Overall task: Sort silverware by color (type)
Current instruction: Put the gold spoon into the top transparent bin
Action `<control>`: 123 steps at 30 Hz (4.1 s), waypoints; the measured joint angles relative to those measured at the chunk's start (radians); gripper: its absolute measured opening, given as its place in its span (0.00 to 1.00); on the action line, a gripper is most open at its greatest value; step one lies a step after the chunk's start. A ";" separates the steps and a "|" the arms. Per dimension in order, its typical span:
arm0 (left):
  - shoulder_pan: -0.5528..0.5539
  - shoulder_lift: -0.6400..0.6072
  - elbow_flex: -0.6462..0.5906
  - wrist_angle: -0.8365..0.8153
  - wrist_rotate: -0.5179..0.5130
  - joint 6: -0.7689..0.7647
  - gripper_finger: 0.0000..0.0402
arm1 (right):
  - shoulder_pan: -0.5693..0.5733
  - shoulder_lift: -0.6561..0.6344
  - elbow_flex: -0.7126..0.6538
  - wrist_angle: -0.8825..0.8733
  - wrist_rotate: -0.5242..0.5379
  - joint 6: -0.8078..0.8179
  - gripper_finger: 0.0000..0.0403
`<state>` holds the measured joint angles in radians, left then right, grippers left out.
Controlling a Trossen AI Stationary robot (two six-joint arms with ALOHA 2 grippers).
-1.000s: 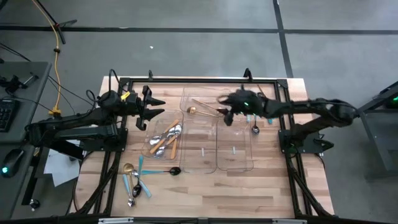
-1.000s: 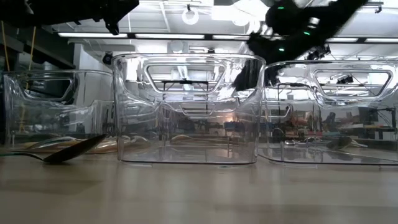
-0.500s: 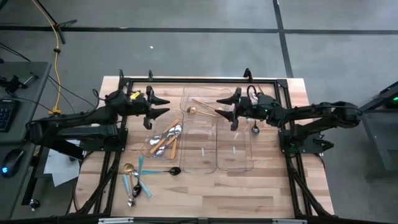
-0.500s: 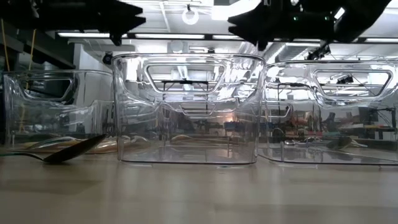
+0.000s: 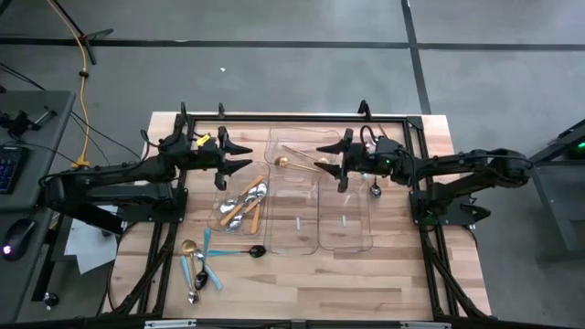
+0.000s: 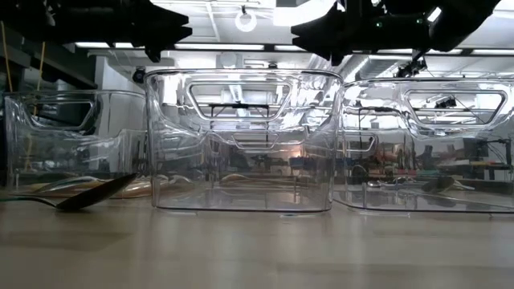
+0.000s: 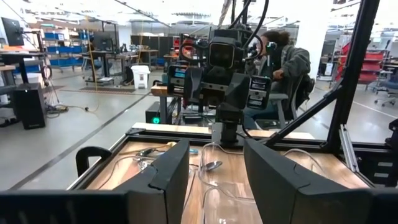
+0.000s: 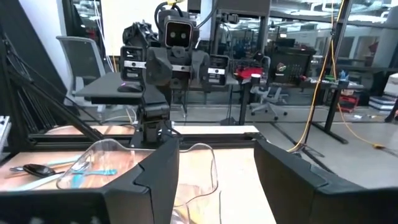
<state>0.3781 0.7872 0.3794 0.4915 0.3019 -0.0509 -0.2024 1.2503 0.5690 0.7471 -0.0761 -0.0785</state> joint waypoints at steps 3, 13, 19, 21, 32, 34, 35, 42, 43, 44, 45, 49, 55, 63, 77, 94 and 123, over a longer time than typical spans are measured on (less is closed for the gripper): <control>0.000 0.000 0.000 0.000 0.000 0.000 0.36 | 0.000 0.000 0.000 -0.003 0.001 -0.013 0.48; 0.000 0.000 0.000 0.000 0.002 -0.048 0.36 | 0.000 0.000 0.000 -0.004 0.115 -0.003 0.48; 0.000 0.000 0.000 -0.033 0.013 -0.086 0.36 | 0.000 -0.025 0.000 -0.087 0.693 -0.009 0.48; 0.000 0.000 0.000 -0.050 0.013 -0.087 0.36 | -0.001 -0.033 0.000 -0.151 0.983 -0.007 0.48; 0.000 0.000 0.000 -0.052 0.013 -0.097 0.36 | -0.131 -0.033 0.000 -0.620 1.377 0.340 0.48; 0.000 0.000 0.000 -0.052 0.013 -0.106 0.36 | -0.191 -0.033 0.000 -0.736 1.285 0.463 0.48; 0.000 0.000 0.000 -0.052 0.013 -0.112 0.36 | -0.231 -0.033 0.000 -0.793 1.211 0.529 0.48; 0.000 0.000 0.000 -0.053 0.013 -0.122 0.36 | -0.496 -0.032 0.000 -1.088 0.873 0.784 0.48; 0.000 0.000 0.000 -0.053 0.013 -0.123 0.36 | -0.514 -0.032 0.000 -1.110 0.850 0.798 0.48; 0.000 0.000 0.000 -0.053 0.013 -0.122 0.36 | -0.529 -0.032 0.000 -1.125 0.830 0.803 0.48; 0.000 0.000 0.000 -0.053 0.013 -0.122 0.36 | -0.540 -0.032 0.000 -1.136 0.811 0.804 0.48; 0.000 0.000 0.000 -0.054 0.013 -0.122 0.36 | -0.567 -0.032 0.000 -1.187 0.785 0.782 0.48; 0.000 0.000 0.000 -0.054 0.013 -0.122 0.36 | -0.623 -0.032 -0.050 -1.198 0.732 0.795 0.48; 0.000 0.000 0.000 -0.030 0.013 -0.122 0.36 | -0.668 -0.029 -0.110 -1.129 0.635 0.775 0.48; 0.000 0.000 -0.001 -0.020 0.013 -0.112 0.36 | -0.701 0.165 -0.090 -1.048 0.600 0.718 0.48; 0.000 0.000 -0.001 -0.024 0.013 -0.113 0.36 | -0.700 0.173 -0.084 -1.082 0.587 0.697 0.07; 0.000 0.000 -0.001 -0.026 0.013 -0.112 0.36 | -0.599 0.021 -0.090 -1.061 0.756 0.684 0.01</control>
<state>0.3782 0.7868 0.3786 0.4652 0.3145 -0.1627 -0.8018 1.2709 0.4793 -0.3140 0.6798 0.6059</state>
